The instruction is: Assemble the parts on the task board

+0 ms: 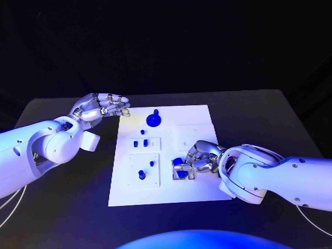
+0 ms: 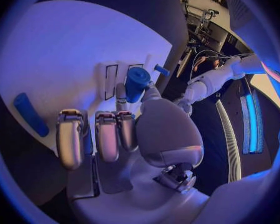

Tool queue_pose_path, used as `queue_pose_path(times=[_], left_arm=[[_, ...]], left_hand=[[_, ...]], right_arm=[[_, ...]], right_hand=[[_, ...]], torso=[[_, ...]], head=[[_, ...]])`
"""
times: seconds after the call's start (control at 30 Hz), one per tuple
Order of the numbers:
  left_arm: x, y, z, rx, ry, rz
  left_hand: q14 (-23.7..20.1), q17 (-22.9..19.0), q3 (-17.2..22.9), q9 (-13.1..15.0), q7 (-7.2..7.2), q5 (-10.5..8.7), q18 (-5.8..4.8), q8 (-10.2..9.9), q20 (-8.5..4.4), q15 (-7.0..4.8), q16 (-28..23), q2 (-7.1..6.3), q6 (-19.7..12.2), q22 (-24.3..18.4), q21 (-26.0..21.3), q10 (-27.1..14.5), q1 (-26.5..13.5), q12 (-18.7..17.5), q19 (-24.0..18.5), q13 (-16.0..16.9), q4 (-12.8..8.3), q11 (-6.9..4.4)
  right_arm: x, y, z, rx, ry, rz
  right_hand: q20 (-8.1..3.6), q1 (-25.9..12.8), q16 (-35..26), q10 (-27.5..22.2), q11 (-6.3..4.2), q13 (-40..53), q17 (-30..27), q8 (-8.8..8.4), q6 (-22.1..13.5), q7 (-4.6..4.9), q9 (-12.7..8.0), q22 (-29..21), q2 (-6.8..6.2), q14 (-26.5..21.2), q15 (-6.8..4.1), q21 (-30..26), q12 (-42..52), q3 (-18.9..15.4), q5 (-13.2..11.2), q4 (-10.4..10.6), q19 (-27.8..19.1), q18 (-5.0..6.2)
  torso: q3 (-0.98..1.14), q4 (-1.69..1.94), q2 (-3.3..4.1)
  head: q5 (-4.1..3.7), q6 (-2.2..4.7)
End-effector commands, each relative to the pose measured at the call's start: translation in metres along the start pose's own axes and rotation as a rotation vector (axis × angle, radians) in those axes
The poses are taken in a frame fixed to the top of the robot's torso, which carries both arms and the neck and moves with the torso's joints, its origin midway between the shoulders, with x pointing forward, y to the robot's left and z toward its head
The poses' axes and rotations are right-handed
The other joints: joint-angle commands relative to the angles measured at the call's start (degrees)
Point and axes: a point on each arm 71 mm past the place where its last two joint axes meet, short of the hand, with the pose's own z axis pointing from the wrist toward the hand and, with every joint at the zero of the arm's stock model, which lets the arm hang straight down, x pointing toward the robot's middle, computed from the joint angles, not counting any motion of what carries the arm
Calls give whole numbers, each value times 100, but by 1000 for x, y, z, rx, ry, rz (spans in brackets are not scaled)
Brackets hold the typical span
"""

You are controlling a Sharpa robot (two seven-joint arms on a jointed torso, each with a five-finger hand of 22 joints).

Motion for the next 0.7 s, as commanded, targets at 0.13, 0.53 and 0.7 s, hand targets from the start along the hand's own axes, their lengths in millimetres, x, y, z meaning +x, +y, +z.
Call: queue_pose_path(times=[0.13,0.53,0.7], left_arm=[[2,-1,0,4,17,-11],[1,-1,0,3,13,-10],[1,-1,0,3,13,-10]], left_hand=[[7,12,-17,2,30,5,53,-35,29,33,-38,21,-14,-15,-34,8,-58,-38,9,7,34,25],[8,18,-18,2,31,5,54,-36,31,34,-45,23,-15,-20,-42,7,-63,-41,12,7,40,26],[8,18,-18,2,31,5,54,-36,31,34,-45,23,-15,-20,-42,7,-63,-41,12,7,40,26]], right_arm=[[3,-1,1,6,13,-24],[2,-1,1,-7,-1,-32],[0,-1,0,-18,-9,-34]], right_hand=[[-25,-281,9,295,-36,1023,809,57,-14,-2,28,1377,17,465,-46,-17,-37,-251,-5,13,473,-71],[-23,-950,2,287,-31,1020,805,115,-67,4,72,1370,-139,464,-43,-44,-67,-499,25,23,465,-66],[-20,-861,-2,283,-27,1017,796,115,-92,9,75,1368,-171,462,-40,-51,-77,-403,31,12,463,-64]], torso=[[-2,1,-1],[0,1,1],[4,0,-1]], head=[[2,0],[0,-5],[1,-6]])
